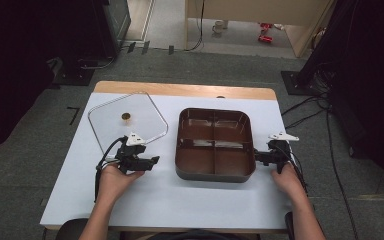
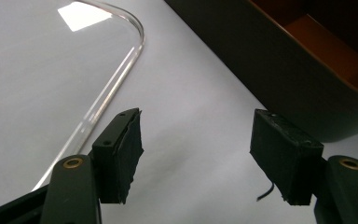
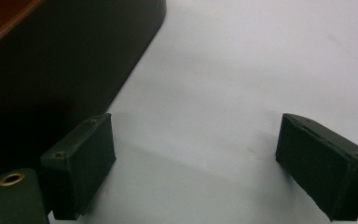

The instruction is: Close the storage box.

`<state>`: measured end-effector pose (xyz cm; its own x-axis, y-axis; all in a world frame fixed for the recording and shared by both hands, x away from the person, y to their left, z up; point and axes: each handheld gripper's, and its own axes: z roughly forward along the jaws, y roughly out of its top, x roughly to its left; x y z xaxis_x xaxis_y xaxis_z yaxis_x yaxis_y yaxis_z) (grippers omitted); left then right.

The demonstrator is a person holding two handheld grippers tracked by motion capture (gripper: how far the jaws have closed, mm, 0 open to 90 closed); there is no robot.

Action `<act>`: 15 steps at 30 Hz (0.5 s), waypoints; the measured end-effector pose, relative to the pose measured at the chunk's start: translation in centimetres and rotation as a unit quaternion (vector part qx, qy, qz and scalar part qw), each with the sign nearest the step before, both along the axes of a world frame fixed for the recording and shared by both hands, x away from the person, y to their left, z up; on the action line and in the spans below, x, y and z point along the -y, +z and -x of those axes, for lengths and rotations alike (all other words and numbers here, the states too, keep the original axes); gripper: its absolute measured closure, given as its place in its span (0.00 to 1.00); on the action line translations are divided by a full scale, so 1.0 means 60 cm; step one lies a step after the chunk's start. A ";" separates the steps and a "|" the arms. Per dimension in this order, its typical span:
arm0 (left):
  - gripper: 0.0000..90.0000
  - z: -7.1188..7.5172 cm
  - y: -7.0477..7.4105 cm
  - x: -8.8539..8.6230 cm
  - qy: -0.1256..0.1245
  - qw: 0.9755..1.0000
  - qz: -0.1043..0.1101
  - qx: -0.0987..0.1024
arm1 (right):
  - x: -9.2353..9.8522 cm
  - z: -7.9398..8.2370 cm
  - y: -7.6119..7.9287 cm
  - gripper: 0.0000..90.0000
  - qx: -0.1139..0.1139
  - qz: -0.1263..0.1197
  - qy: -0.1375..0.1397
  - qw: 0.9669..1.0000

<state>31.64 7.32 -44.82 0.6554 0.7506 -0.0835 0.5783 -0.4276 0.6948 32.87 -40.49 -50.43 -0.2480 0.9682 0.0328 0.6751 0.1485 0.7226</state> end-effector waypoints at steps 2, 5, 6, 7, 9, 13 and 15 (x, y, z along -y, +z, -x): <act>0.37 -0.007 0.002 0.000 -0.003 1.000 0.001 0.001 | 0.000 0.000 0.000 0.12 0.000 0.000 0.000 1.000; 0.36 -0.015 0.007 0.000 0.006 1.000 0.005 0.004 | 0.000 0.000 0.000 0.12 0.000 0.000 0.000 1.000; 0.36 -0.019 0.010 0.000 0.010 1.000 0.006 0.005 | 0.000 0.000 0.000 0.12 0.000 0.000 0.000 1.000; 0.36 -0.021 0.012 0.001 0.010 1.000 0.007 0.005 | 0.000 0.000 0.000 0.12 0.000 0.000 0.000 1.000; 0.36 -0.026 0.016 0.002 0.005 1.000 0.010 0.008 | 0.000 0.000 0.000 0.12 0.000 0.000 0.000 1.000; 0.36 -0.038 0.021 0.005 -0.006 1.000 0.011 0.012 | 0.000 0.000 0.000 0.12 0.000 0.000 0.000 1.000; 0.36 -0.045 0.023 0.001 -0.008 1.000 0.016 0.012 | 0.000 0.000 0.000 0.12 0.000 0.000 0.000 1.000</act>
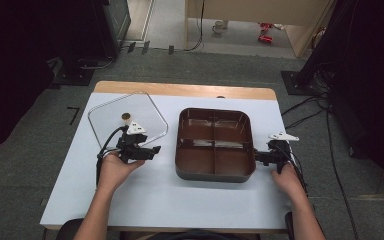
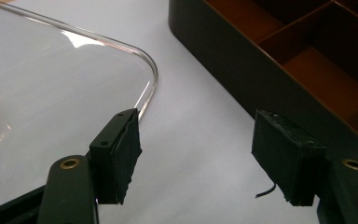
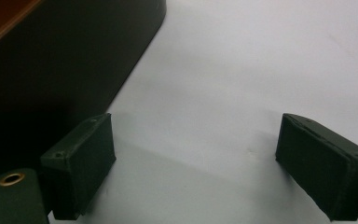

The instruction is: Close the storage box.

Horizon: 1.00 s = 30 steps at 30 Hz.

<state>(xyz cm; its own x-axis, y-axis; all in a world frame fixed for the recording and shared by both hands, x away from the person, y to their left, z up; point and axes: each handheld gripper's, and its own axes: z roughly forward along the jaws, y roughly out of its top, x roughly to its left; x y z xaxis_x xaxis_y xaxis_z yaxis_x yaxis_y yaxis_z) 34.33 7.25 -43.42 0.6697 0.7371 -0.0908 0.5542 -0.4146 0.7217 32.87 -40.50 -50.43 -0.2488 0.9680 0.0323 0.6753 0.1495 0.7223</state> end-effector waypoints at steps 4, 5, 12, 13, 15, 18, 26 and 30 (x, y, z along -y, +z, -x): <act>0.36 -0.019 0.003 -0.009 -0.006 1.000 -0.008 -0.007 | 0.000 0.000 0.000 0.12 0.000 0.000 0.000 1.000; 0.36 -0.024 0.005 -0.012 -0.003 1.000 -0.005 -0.008 | 0.000 0.000 0.000 0.12 0.000 0.000 0.000 1.000; 0.36 -0.057 0.007 -0.021 -0.016 1.000 0.007 -0.021 | 0.000 0.000 0.000 0.12 0.000 0.000 0.000 1.000; 0.36 -0.062 0.008 -0.021 -0.015 1.000 0.004 -0.017 | 0.000 0.000 0.000 0.12 0.000 0.000 0.000 1.000; 0.37 -0.072 0.010 -0.022 -0.013 1.000 0.002 -0.014 | 0.000 0.000 0.000 0.12 0.000 0.000 0.000 1.000; 0.39 -0.085 0.010 -0.023 -0.011 1.000 0.000 -0.007 | 0.000 0.000 0.000 0.12 0.000 0.000 0.000 1.000; 0.38 -0.124 -0.003 -0.037 0.006 1.000 0.000 -0.005 | 0.000 0.000 0.000 0.12 0.000 0.000 0.000 1.000; 0.41 -0.151 -0.004 -0.048 0.022 1.000 -0.004 -0.002 | 0.000 0.000 0.000 0.12 0.000 0.000 0.000 1.000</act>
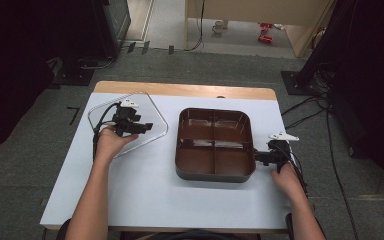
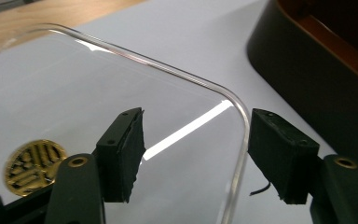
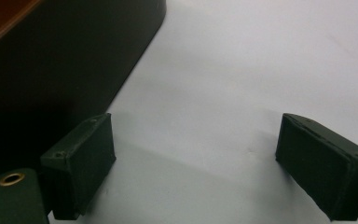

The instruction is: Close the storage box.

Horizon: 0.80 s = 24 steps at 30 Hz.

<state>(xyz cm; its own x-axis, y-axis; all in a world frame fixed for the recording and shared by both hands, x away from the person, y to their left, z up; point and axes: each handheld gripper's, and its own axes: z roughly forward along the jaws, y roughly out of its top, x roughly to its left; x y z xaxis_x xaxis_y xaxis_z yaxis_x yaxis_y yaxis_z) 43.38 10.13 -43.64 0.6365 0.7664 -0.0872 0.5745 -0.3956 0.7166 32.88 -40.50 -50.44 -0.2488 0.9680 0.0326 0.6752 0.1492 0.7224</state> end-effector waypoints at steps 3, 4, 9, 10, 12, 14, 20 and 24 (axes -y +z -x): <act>0.42 -0.011 0.000 -0.006 0.006 1.000 -0.001 0.006 | 0.000 0.000 0.000 0.12 0.000 0.000 0.000 1.000; 0.43 -0.021 -0.002 -0.013 0.015 1.000 -0.002 0.008 | 0.000 0.000 0.000 0.12 0.000 0.000 0.000 1.000; 0.44 -0.038 -0.001 -0.040 0.032 0.999 -0.009 0.010 | 0.000 0.000 0.000 0.12 0.000 0.000 0.000 1.000; 0.44 -0.046 -0.003 -0.054 0.045 0.999 -0.001 0.011 | 0.000 0.000 0.000 0.12 0.000 0.000 0.000 1.000; 0.45 -0.049 -0.008 -0.064 0.057 0.998 -0.008 0.021 | 0.000 0.000 0.000 0.12 0.001 0.000 0.000 1.000; 0.45 -0.055 -0.014 -0.075 0.074 0.997 -0.008 0.021 | 0.000 0.000 0.000 0.12 0.001 0.001 0.000 1.000; 0.47 -0.066 -0.043 -0.090 0.094 0.995 -0.018 -0.004 | 0.000 0.000 0.000 0.12 0.001 0.001 0.000 1.000; 0.47 -0.071 -0.061 -0.093 0.097 0.995 -0.024 -0.020 | 0.000 0.000 0.000 0.12 0.001 0.001 0.000 1.000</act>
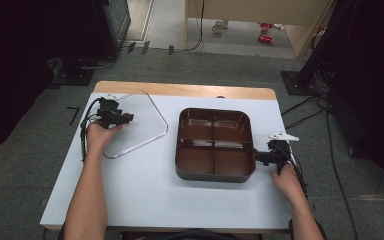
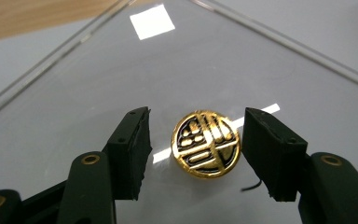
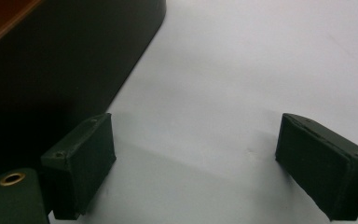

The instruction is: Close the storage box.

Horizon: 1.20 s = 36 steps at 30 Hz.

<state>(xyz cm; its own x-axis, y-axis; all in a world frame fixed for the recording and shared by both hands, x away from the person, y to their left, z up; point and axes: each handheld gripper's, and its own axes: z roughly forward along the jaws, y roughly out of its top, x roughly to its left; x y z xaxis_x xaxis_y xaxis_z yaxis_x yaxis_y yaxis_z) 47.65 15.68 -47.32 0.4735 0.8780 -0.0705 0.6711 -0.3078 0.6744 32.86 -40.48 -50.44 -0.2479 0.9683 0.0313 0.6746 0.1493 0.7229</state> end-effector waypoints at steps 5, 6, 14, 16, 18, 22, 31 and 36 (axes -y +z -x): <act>0.64 0.003 -0.007 0.003 -0.018 1.000 0.006 0.015 | 0.000 0.000 0.000 0.12 0.000 0.000 0.000 1.000; 0.65 0.004 -0.007 0.005 -0.015 1.000 -0.001 0.018 | 0.000 0.000 0.000 0.12 0.000 0.000 0.000 1.000; 0.66 0.005 0.024 0.006 -0.007 1.000 0.005 0.011 | 0.000 0.000 0.000 0.12 0.000 0.000 0.000 1.000; 0.66 0.009 0.040 0.002 -0.002 1.000 0.020 0.022 | 0.000 0.000 0.000 0.12 0.000 0.000 0.000 1.000; 0.66 0.015 0.058 -0.001 0.000 0.999 0.029 0.029 | 0.000 0.000 0.000 0.12 0.000 0.000 0.000 1.000; 0.66 0.028 0.090 0.000 -0.005 0.998 0.040 0.046 | 0.000 0.000 0.000 0.12 0.000 0.000 0.000 1.000; 0.66 0.051 0.146 0.032 -0.027 0.995 0.065 0.072 | 0.000 0.000 0.000 0.12 0.000 0.000 0.000 1.000; 0.66 0.055 0.153 0.063 -0.046 0.994 0.072 0.063 | 0.000 0.000 0.000 0.12 0.000 0.000 0.000 1.000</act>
